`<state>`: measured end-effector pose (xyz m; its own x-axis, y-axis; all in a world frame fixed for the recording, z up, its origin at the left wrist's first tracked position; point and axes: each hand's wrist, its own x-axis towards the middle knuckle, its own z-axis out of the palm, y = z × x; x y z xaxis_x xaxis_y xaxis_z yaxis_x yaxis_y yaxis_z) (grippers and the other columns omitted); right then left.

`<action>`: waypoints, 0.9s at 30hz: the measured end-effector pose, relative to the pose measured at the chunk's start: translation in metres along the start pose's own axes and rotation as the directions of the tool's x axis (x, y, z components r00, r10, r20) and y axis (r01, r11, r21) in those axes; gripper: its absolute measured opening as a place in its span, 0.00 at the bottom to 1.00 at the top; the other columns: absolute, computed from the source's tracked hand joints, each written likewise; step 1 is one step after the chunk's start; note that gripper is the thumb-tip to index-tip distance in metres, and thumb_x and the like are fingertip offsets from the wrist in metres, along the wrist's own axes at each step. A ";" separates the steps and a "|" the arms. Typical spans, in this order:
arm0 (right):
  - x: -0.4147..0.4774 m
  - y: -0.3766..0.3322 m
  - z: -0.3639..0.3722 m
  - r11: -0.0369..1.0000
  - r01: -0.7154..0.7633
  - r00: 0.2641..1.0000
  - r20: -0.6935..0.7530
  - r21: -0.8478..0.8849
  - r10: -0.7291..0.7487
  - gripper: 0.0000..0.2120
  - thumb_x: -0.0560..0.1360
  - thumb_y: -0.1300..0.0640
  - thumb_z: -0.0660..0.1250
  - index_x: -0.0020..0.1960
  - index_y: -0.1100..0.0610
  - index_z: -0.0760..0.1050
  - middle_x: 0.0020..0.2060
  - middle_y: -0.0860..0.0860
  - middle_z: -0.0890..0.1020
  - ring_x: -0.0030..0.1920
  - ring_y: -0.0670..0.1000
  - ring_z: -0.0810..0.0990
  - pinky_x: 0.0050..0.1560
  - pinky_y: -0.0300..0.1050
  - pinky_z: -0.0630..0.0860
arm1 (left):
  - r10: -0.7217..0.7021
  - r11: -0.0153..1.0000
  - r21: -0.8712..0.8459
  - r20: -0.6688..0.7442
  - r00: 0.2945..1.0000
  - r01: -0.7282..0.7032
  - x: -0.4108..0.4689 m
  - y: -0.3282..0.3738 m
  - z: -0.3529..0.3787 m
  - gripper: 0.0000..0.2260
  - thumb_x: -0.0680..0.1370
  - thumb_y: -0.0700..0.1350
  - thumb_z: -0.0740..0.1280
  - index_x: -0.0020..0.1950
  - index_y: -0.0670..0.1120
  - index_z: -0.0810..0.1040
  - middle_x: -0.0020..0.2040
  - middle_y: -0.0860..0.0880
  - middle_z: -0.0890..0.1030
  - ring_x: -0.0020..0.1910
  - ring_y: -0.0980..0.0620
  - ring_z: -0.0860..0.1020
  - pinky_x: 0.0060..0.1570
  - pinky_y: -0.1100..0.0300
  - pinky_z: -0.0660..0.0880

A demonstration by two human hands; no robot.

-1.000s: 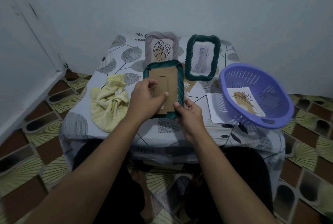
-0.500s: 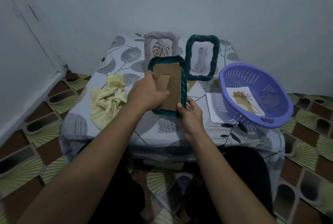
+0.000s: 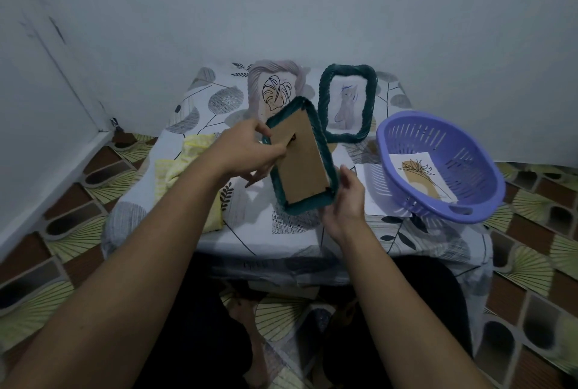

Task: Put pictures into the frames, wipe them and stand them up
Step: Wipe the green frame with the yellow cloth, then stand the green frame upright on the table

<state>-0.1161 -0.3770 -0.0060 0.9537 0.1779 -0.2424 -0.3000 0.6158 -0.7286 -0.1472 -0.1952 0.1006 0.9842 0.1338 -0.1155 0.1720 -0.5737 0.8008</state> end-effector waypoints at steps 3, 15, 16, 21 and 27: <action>0.004 0.000 0.005 0.978 -0.200 0.979 0.019 -0.055 0.201 0.23 0.84 0.51 0.54 0.44 0.59 0.83 0.41 0.57 0.84 0.41 0.57 0.81 0.44 0.49 0.78 | -0.014 0.988 -0.149 0.083 0.996 0.026 -0.003 -0.001 0.004 0.13 0.76 0.49 0.71 0.58 0.49 0.75 0.46 0.45 0.85 0.34 0.54 0.79 0.32 0.59 0.77; 0.012 0.004 0.016 0.947 -0.226 0.965 0.084 -0.228 0.250 0.16 0.85 0.55 0.55 0.69 0.61 0.71 0.40 0.50 0.77 0.25 0.44 0.75 0.23 0.36 0.71 | 0.085 0.972 -0.225 0.056 0.995 -0.070 -0.002 -0.035 0.004 0.06 0.77 0.40 0.70 0.52 0.47 0.79 0.44 0.47 0.84 0.38 0.55 0.78 0.40 0.59 0.73; 0.012 0.003 0.018 0.945 -0.199 0.971 0.077 -0.260 0.226 0.15 0.85 0.56 0.55 0.67 0.60 0.71 0.40 0.51 0.78 0.27 0.44 0.78 0.25 0.37 0.73 | 0.097 0.980 -0.173 -0.005 0.995 -0.096 -0.001 -0.039 0.002 0.06 0.76 0.41 0.72 0.51 0.48 0.79 0.45 0.49 0.84 0.37 0.55 0.78 0.40 0.59 0.73; 0.027 0.006 0.034 0.959 -0.049 0.993 0.090 -0.278 0.077 0.15 0.85 0.59 0.57 0.70 0.61 0.69 0.51 0.54 0.84 0.47 0.51 0.84 0.47 0.48 0.82 | 0.086 0.996 0.015 -0.268 0.960 -0.085 0.006 -0.050 -0.005 0.08 0.71 0.46 0.76 0.39 0.45 0.79 0.32 0.51 0.79 0.31 0.53 0.76 0.36 0.59 0.73; 0.046 0.010 0.058 0.927 0.112 0.989 0.126 -0.357 -0.071 0.13 0.84 0.58 0.58 0.68 0.48 0.68 0.54 0.52 0.83 0.50 0.51 0.83 0.45 0.47 0.82 | -0.065 0.963 -0.269 -0.254 0.965 -0.006 0.019 -0.061 -0.018 0.07 0.76 0.39 0.72 0.39 0.42 0.85 0.32 0.48 0.84 0.29 0.56 0.81 0.30 0.63 0.78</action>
<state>-0.0743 -0.3187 0.0127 0.9676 0.2285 -0.1073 -0.1782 0.3172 -0.9315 -0.1397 -0.1436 0.0604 0.9282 0.3717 -0.0143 0.1488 -0.3358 0.9301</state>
